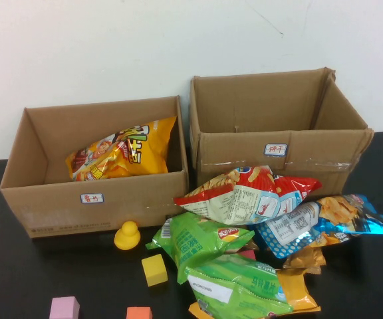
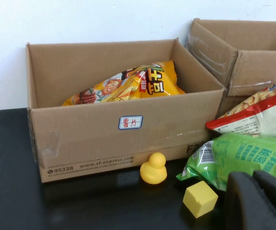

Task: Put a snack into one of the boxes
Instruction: Pick up the biscuit

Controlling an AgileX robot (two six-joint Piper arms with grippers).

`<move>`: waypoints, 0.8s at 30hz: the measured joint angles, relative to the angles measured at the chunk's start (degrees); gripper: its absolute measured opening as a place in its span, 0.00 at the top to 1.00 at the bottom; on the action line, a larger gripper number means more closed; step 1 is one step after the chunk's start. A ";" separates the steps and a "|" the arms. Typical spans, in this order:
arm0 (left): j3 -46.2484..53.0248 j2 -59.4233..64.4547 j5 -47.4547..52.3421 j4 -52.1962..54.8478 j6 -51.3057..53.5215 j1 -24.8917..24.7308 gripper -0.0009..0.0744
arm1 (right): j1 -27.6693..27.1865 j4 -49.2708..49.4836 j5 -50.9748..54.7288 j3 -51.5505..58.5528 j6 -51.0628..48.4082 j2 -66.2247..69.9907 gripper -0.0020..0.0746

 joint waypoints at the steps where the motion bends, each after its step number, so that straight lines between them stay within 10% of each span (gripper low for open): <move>1: 0.00 0.00 0.00 0.00 0.00 0.00 0.99 | 1.88 -2.69 0.27 -1.49 1.50 1.45 0.98; 14: 0.00 0.00 0.20 -0.13 -0.09 0.00 0.99 | 28.43 -38.52 -5.36 -7.74 41.02 21.62 0.98; 24: 0.00 0.00 0.33 -0.13 -0.09 0.00 0.99 | 30.95 -35.17 -15.67 -7.78 48.22 34.33 0.98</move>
